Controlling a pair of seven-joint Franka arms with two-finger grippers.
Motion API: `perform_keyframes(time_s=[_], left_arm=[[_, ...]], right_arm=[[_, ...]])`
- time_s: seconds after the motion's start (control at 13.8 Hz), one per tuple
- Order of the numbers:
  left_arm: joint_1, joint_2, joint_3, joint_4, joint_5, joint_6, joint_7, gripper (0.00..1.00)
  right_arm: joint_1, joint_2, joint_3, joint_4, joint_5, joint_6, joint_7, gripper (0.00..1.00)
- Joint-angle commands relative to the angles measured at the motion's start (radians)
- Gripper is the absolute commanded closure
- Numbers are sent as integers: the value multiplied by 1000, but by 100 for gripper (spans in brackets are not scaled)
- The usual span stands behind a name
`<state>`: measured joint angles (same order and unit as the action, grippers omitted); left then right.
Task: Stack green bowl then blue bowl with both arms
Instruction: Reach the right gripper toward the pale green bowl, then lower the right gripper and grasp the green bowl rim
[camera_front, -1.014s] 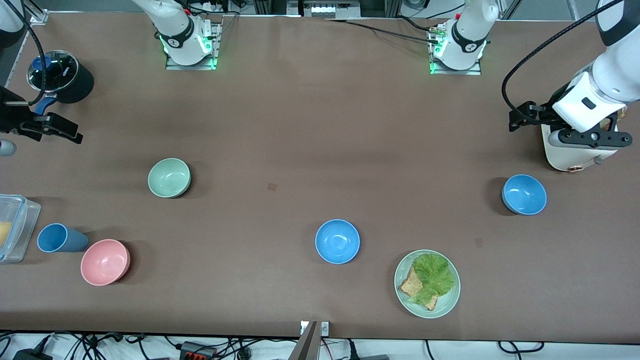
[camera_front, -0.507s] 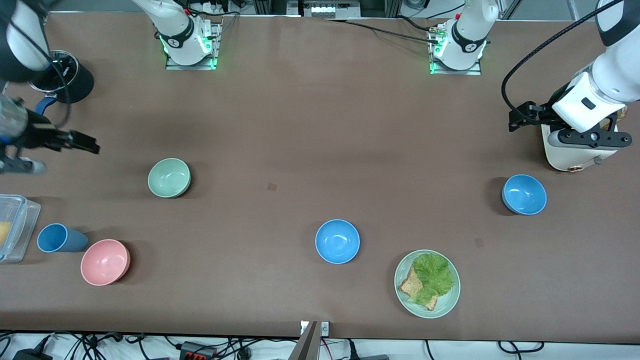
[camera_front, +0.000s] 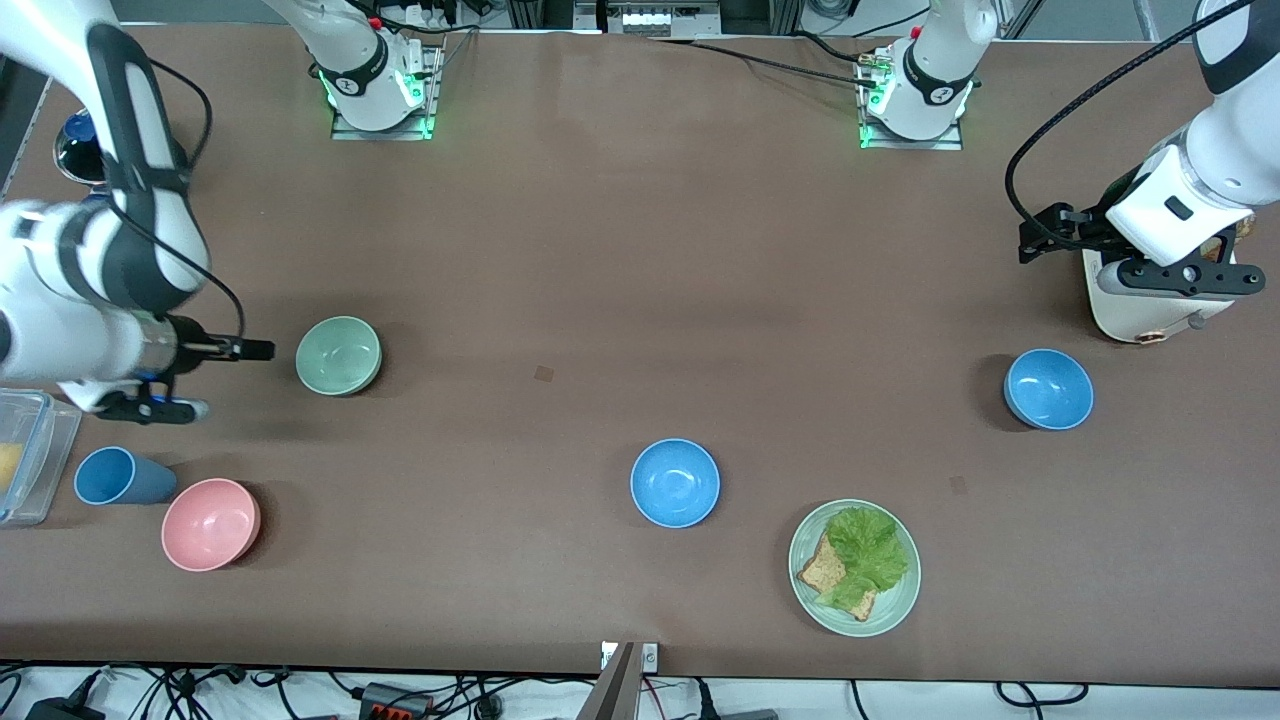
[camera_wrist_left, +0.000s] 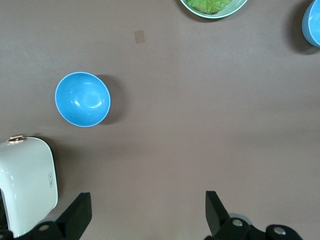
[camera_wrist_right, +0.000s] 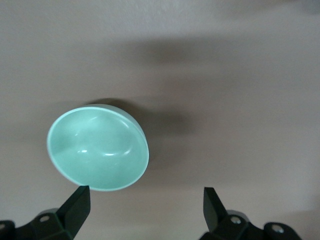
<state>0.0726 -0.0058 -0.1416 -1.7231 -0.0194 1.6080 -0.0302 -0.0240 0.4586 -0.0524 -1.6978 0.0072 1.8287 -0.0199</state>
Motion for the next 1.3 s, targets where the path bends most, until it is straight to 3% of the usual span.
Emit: perform_keyframes(time_s=[0.0,0.65,0.72,1.23], left_arm=[[-1,3,-4,16,-16,-16,6,0],[-5,13,-6,39,-16,-23,0,0],[-5,13,-9,39,-17,-23,0,0],[3,21,-7,39,-16,-33,-3,0]], right_arm=[[2,57,6,15,-13,-5,15,0],[33,146,8,18,2,32,17,0],[39,147,8,17,3,32,18,4],[32,183,8,17,2,40,15,57]])
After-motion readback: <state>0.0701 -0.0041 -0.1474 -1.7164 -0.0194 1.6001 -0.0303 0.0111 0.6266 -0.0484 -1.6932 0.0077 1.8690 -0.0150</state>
